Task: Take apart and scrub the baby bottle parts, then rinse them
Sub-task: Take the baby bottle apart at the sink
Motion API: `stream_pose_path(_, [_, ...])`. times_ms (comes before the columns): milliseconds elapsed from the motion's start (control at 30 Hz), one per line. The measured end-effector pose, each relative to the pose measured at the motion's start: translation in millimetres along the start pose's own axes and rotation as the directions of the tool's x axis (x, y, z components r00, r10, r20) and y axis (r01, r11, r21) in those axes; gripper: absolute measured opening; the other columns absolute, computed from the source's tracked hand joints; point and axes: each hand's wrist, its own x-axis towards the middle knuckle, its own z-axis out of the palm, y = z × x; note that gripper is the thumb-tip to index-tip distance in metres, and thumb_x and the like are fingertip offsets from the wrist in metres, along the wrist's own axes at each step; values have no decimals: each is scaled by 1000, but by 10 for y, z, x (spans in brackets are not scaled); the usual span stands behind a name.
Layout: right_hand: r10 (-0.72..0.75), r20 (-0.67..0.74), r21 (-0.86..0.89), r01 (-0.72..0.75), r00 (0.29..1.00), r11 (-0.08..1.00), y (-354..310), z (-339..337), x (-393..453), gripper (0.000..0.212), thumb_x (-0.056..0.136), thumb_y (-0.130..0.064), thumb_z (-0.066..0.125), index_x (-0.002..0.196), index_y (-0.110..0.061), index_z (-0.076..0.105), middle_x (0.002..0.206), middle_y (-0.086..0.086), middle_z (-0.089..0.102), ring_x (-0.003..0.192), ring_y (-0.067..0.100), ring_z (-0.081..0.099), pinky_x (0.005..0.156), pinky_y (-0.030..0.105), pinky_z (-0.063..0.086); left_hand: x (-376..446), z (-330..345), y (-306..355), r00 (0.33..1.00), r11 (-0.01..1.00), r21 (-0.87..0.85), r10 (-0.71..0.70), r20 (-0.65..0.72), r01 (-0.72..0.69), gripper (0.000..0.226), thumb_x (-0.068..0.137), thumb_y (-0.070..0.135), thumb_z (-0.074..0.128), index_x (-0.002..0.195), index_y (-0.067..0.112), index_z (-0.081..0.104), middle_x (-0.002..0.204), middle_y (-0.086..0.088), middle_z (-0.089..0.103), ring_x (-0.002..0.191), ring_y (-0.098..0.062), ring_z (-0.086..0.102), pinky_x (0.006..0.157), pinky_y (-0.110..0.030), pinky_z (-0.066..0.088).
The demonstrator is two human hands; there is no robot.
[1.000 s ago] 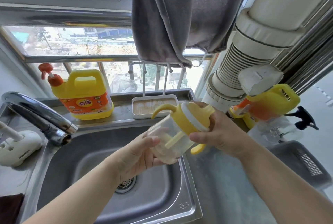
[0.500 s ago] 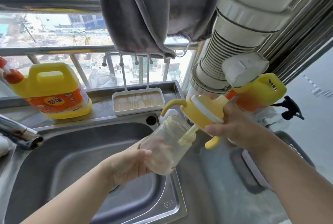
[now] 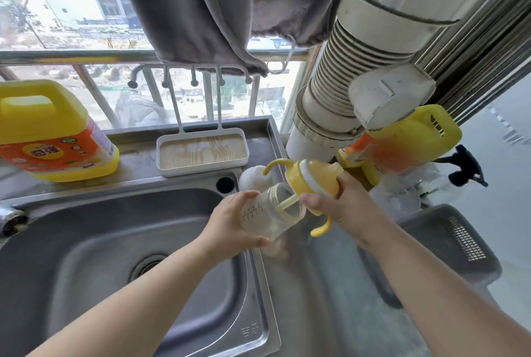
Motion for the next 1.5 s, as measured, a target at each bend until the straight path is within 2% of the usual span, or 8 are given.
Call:
stream_pose_path(400, [-63,-105,-19,61,993,998,-32,-87,-121,82,41,-58,79,116,-36,53,110,-7,62,101,9,61,88,33,53,-32,106,33,987,976,171,-117,-109,134,99,62,44,83,144,32,29,141,9,25,132,-18,20,112,-36,16])
stream_pose_path(533, [-137,-25,18,137,990,990,-245,97,-189,76,46,-55,80,114,-36,52,105,-2,62,94,14,62,79,32,52,-462,-283,357,899,968,-221,12,-437,-120,27,79,18,74,102,28,62,102,9,64,97,-4,55,86,-12,40])
stream_pose_path(700, [-170,97,69,164,981,984,-537,599,-242,65,48,-58,76,107,-49,51,107,-9,63,96,8,64,82,27,53,-824,-815,696,986,950,-300,41,-163,-89,11,88,25,65,91,35,69,89,12,73,89,-15,66,86,-31,52])
stream_pose_path(933, [-181,153,51,175,972,983,-697,1197,-405,79,40,-58,81,113,-44,52,106,-5,64,93,12,65,80,33,57,-1240,-1219,508,994,932,-358,11,-107,-49,8,90,23,63,91,20,71,85,5,73,82,-11,65,79,-31,48])
stream_pose_path(1033, [-198,152,7,199,968,980,-734,1336,-510,76,47,-37,91,112,-44,52,100,-16,61,86,6,64,76,28,56,-1378,-1319,438,996,854,-520,-51,-67,8,28,81,41,63,98,20,72,97,2,74,97,-13,67,92,-29,46])
stream_pose_path(1133, [-237,143,-67,248,961,966,-770,1474,-609,77,44,-43,88,109,-54,48,99,-28,58,89,7,64,79,33,56,-1438,-1379,432,995,823,-567,-86,-58,38,44,69,55,70,95,19,73,97,-4,74,99,-24,67,98,-42,45])
stream_pose_path(1267, [-264,213,-33,277,941,960,-837,1560,-689,62,52,-44,81,104,-56,50,99,-25,60,87,7,66,79,34,57,-1458,-1457,382,990,678,-732,-138,-37,67,34,66,32,74,87,7,69,85,-11,72,79,-23,66,83,-36,48])
stream_pose_path(1500, [-229,308,-86,267,923,960,-1027,1485,-760,54,70,-17,81,107,-48,57,98,-25,60,84,4,69,73,24,57,-1554,-1557,328,997,706,-704,-71,32,73,38,71,24,70,98,-3,64,87,-12,68,83,-20,63,83,-33,46])
